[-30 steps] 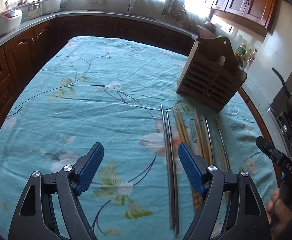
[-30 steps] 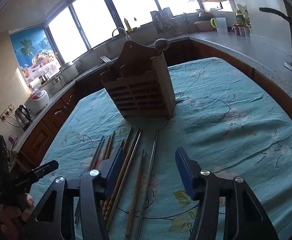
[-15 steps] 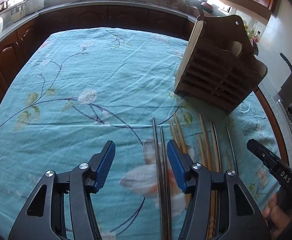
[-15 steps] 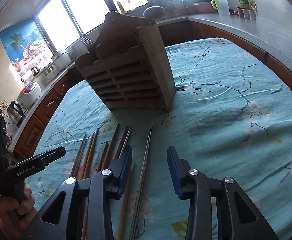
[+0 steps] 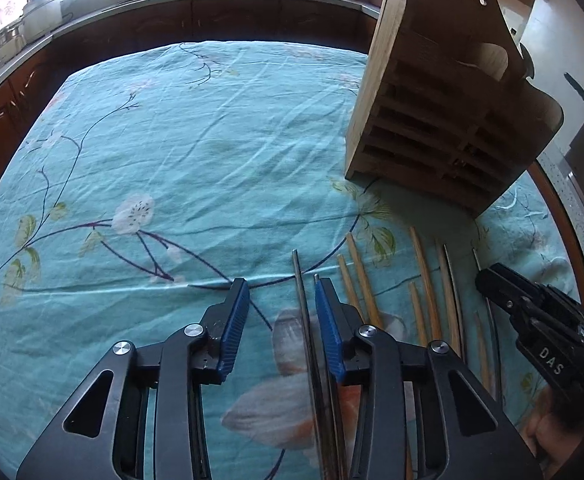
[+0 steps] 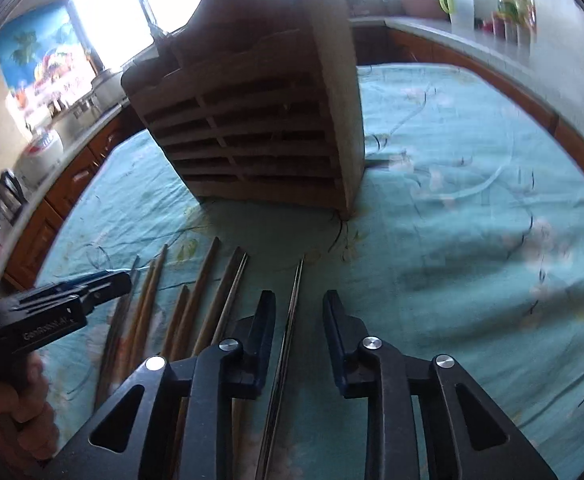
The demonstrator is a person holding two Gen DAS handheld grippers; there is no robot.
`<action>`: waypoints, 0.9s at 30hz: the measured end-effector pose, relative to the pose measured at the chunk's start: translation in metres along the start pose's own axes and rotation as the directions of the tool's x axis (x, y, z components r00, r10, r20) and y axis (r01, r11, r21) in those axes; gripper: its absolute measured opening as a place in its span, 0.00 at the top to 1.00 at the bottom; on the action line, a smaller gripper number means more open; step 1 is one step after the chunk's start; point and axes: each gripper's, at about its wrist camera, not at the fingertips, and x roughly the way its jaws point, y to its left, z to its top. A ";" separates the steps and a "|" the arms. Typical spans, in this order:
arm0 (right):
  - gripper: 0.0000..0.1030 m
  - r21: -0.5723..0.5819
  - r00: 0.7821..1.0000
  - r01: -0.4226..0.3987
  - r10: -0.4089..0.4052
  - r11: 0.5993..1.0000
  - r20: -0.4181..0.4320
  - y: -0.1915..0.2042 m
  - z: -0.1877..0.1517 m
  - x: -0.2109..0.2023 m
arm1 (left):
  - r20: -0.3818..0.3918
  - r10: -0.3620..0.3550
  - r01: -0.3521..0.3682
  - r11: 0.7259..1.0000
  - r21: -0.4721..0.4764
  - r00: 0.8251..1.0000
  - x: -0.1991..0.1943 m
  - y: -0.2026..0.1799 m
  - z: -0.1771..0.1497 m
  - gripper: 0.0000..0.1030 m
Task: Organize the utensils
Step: 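Grasp a metal chopstick with the left tool while the right tool grasps another, then lift the chopsticks into the wooden holder and open both tools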
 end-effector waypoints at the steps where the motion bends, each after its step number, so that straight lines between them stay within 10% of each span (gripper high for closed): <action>1: 0.77 -0.017 1.000 0.013 -0.013 1.000 -0.003 0.003 0.002 0.002 | 0.001 0.005 -0.005 1.000 0.007 1.000 0.001 -0.002 0.001 0.69; 8: 0.94 -0.081 0.997 0.073 -0.073 0.994 0.008 0.011 0.004 0.008 | 0.020 0.055 -0.057 0.991 0.121 0.998 0.003 -0.023 -0.002 0.94; 27: 0.96 0.040 0.963 -0.194 0.183 0.980 0.196 0.000 0.000 -0.129 | 0.222 -0.182 0.203 0.976 -0.077 0.958 -0.138 0.016 -0.035 0.96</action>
